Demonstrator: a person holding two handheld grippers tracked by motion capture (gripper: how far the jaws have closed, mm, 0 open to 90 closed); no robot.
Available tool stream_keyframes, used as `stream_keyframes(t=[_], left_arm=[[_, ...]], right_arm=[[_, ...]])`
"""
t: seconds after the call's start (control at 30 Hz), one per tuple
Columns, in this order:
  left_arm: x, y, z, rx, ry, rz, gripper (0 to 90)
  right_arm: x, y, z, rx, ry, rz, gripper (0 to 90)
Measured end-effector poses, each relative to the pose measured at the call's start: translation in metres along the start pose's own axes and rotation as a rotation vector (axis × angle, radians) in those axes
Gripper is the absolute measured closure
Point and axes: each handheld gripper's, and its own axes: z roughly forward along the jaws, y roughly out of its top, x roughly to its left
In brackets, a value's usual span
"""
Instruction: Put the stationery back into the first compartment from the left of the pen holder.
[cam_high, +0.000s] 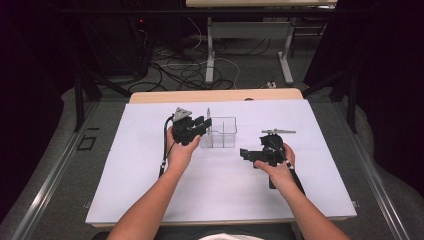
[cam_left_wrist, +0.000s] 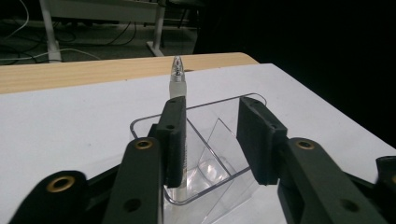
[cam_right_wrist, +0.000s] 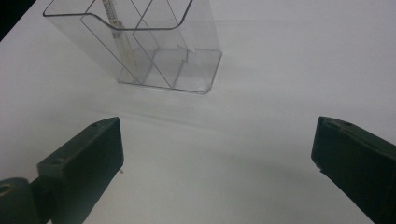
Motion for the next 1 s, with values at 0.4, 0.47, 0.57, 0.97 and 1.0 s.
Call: stream_keyframes(t=[0.4, 0.47, 0.57, 0.97, 1.0], left_arm=[[0.002, 0.004, -0.023, 0.009, 0.010, 0.053, 40.4], [0.003, 0.005, -0.027, 0.009, 0.025, 0.095, 36.4], [0.001, 0.005, -0.033, 0.017, 0.007, 0.116, 35.5], [0.001, -0.006, -0.056, 0.077, -0.047, 0.080, 19.5], [0.001, -0.007, -0.057, 0.077, -0.039, 0.071, 16.6]], right_arm=[[-0.003, 0.001, -0.001, -0.008, -0.006, 0.010, 2.2], [-0.002, 0.001, -0.001, -0.006, -0.005, 0.016, 2.2], [-0.003, 0.001, -0.001, -0.006, -0.008, 0.010, 2.2], [-0.006, 0.001, -0.003, -0.008, -0.012, 0.022, 2.3], [-0.006, 0.001, -0.003, -0.009, -0.013, 0.020, 2.3]])
